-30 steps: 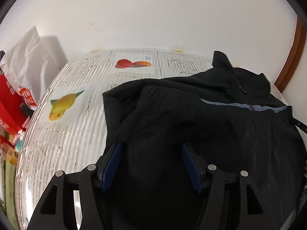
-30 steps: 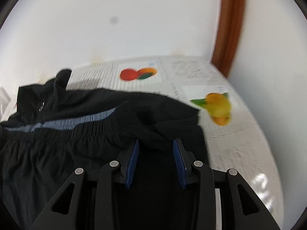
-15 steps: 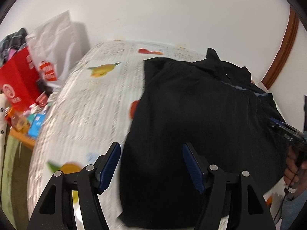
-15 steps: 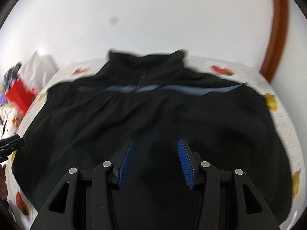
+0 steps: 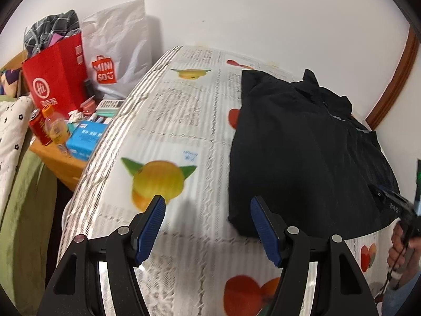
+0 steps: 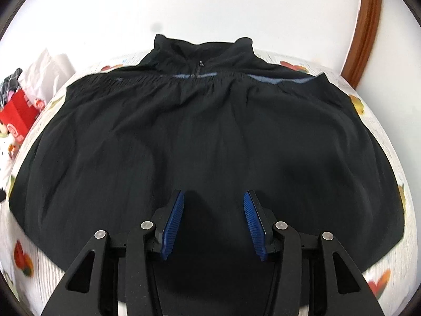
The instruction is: Fold large clothes
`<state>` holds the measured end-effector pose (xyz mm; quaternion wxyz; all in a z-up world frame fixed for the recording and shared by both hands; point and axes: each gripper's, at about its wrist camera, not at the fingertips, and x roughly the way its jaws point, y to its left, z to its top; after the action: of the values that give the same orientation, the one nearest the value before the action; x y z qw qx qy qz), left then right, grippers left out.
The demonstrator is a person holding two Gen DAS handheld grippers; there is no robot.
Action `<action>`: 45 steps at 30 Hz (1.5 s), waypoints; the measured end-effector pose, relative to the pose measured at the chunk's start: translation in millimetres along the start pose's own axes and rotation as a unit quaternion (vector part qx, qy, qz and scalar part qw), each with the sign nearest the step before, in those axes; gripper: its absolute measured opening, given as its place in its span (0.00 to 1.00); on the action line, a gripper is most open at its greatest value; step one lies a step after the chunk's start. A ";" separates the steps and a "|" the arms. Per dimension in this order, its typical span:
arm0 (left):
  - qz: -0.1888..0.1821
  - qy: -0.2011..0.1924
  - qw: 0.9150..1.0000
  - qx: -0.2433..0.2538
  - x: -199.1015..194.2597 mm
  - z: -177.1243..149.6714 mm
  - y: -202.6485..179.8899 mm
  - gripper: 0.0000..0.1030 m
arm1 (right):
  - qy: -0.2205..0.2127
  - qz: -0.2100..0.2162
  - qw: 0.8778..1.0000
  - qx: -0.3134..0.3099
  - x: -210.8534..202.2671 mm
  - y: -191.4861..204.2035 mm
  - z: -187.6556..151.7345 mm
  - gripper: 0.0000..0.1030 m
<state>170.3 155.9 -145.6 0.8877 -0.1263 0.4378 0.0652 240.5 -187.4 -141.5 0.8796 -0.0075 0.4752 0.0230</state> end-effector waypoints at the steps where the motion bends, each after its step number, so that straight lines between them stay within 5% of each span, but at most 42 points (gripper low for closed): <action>1: 0.003 0.001 1.000 0.001 -0.7 -1.6 0.9 0.63 | -0.001 0.000 1.000 -0.001 -3.1 -0.5 -3.2 0.46; 15: 0.027 0.002 1.000 -0.002 -19.4 -20.0 16.5 0.63 | -0.014 0.020 0.999 -0.024 -43.6 -1.9 -66.1 0.46; 23: 0.032 0.008 0.999 0.006 -20.1 -26.6 16.5 0.63 | -0.043 0.034 0.994 -0.094 -63.7 36.9 -52.2 0.46; 29: 0.040 0.019 0.999 -0.003 -12.2 -25.3 23.7 0.63 | -0.039 0.072 0.977 -0.199 -51.5 116.3 -50.4 0.46; 39: 0.036 0.024 0.999 -0.006 -0.9 -12.4 38.3 0.63 | -0.055 0.124 0.928 -0.347 -55.5 221.8 -73.7 0.47; 45: 0.004 0.029 1.000 -0.009 4.9 -17.8 47.4 0.63 | -0.067 0.129 0.926 -0.349 -45.6 242.7 -65.3 0.47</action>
<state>148.9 196.3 -167.9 0.8732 -0.1349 0.4633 0.0690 149.3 51.2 -137.1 0.8406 -0.2512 0.3737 0.3012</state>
